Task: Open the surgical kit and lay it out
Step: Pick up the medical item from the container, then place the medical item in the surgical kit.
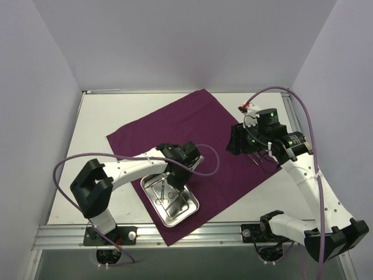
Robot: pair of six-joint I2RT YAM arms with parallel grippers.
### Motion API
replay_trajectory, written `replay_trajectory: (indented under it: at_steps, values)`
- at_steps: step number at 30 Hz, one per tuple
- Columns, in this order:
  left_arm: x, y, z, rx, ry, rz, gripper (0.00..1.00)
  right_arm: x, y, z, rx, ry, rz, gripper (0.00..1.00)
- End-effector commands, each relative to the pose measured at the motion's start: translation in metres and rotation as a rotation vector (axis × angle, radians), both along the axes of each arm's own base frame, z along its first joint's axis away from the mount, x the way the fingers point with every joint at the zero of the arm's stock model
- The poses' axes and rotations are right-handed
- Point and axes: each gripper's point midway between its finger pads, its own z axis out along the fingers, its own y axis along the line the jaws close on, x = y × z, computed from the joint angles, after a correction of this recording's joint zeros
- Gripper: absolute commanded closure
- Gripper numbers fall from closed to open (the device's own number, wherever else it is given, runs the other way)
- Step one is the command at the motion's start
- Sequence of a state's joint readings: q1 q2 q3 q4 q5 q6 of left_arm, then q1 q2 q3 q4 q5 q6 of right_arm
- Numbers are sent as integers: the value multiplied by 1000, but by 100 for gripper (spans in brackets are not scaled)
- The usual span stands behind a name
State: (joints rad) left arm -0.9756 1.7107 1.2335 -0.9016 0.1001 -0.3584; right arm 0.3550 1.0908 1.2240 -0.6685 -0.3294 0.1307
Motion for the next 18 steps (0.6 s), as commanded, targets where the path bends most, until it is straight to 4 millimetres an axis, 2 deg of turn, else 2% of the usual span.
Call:
replay_trajectory:
  at_steps: [1, 3, 4, 6, 7, 8, 10, 11, 12, 13, 15, 17, 18]
  values:
    - [2, -5, 72, -129, -38, 39, 98, 18, 10, 22, 37, -65, 1, 52]
    - [2, -6, 97, -218, -10, 71, 98, 23, 15, 30, 54, -79, 12, 50]
    - [3, -5, 108, -247, -3, 88, 98, 25, 21, 28, 65, -58, 30, 50]
    - [14, -10, 146, -402, 9, 124, 98, 28, 29, 32, 94, -43, 57, 49]
    - [25, -18, 164, -499, -15, 124, 98, 29, 36, 27, 107, -7, 88, 49]
    - [33, -20, 190, -622, 5, 141, 98, 20, 51, 32, 160, 12, 185, 50]
    - [56, -34, 224, -812, -35, 125, 98, 15, 66, 29, 216, 53, 279, 50]
    - [62, -37, 235, -876, -17, 137, 98, 8, 76, 35, 269, 65, 346, 52]
    - [62, -43, 244, -942, 42, 109, 98, 8, 81, 39, 293, 61, 373, 53]
    - [78, -47, 258, -1015, 11, 93, 98, 11, 86, 43, 318, 52, 400, 53]
    - [87, -55, 269, -1083, 49, 84, 98, 8, 97, 55, 386, 44, 452, 54]
    - [96, -63, 294, -1201, 61, 35, 98, 12, 107, 65, 465, 35, 472, 56]
    - [101, -67, 294, -1235, 102, 31, 98, 7, 113, 73, 520, 42, 516, 56]
